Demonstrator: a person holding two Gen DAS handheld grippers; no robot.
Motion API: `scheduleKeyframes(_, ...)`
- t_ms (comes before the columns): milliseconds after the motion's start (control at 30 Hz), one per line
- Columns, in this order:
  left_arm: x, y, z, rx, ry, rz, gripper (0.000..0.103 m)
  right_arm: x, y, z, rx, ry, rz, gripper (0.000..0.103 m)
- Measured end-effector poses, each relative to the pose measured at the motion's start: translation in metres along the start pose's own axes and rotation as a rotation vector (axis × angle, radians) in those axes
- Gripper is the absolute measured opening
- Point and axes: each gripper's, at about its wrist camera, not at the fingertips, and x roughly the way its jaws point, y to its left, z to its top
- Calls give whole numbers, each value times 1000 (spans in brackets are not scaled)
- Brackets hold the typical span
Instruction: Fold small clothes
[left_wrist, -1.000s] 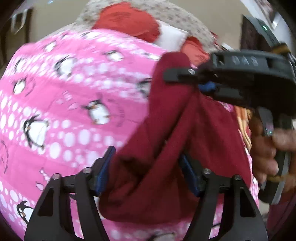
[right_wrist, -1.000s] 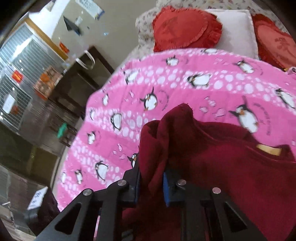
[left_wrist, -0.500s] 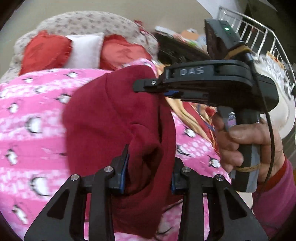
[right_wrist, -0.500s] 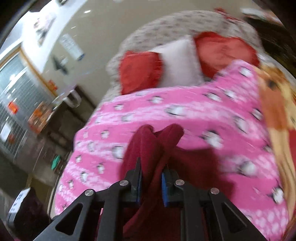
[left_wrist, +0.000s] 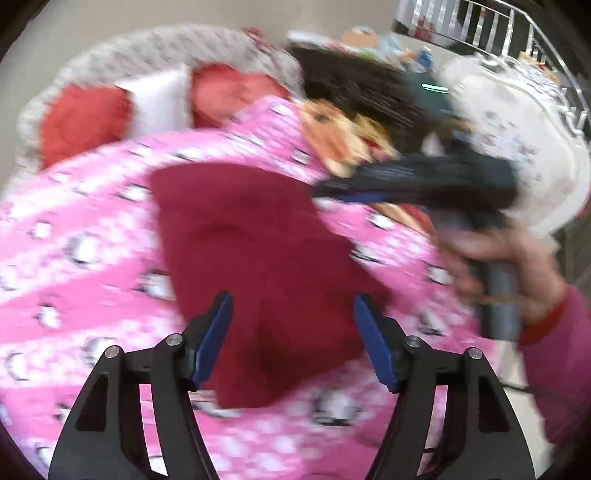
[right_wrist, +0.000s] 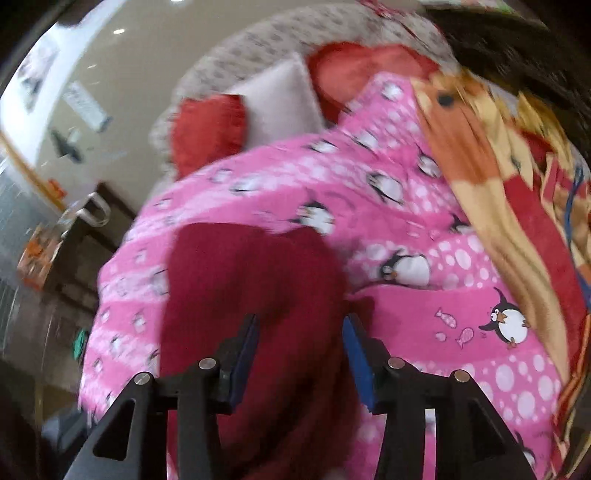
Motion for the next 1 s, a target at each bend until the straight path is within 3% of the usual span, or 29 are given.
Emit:
scheduleKeyframes(67, 7, 18, -2, -17, -14, 75, 68, -14, 22, -9, -63, -23, 55, 45)
scheduleKeyframes(167, 30, 33, -14, -56, 49, 159, 68, -9, 49, -30, -117, 25, 114, 45)
scheduleKeyframes(233, 51, 38, -26, -77, 112, 146, 68, 1, 52, -48, -141, 60, 73, 45)
scheduleKeyframes(267, 59, 41, -34, -93, 140, 140, 68, 6, 49, -59, -162, 71, 13, 43)
scheduleKeyframes(367, 66, 44, -50, -144, 137, 79, 71, 20, 27, -88, -168, 104, -137, 40)
scheduleKeyframes(400, 68, 46, -52, -162, 145, 73, 72, 23, 21, -95, -161, 113, -156, 40)
scheduleKeyframes(433, 65, 46, -53, -168, 151, 72, 72, 24, 9, -98, -112, 124, -105, 40)
scheduleKeyframes(567, 47, 44, -42, -155, 109, 126, 71, -3, 2, -84, -27, 83, -12, 40)
scheduleKeyframes(700, 39, 45, -33, -155, 64, 155, 71, -26, 32, -55, -120, -42, 18, 45)
scheduleKeyframes(800, 51, 48, -36, -177, 103, 155, 71, -9, 59, -29, -181, -63, 43, 45)
scheduleKeyframes(900, 59, 50, -41, -198, 115, 147, 71, 30, 73, -9, -202, -29, 69, 45)
scheduleKeyframes(1000, 64, 52, -41, -215, 124, 138, 71, 77, 76, 2, -214, 8, -5, 45)
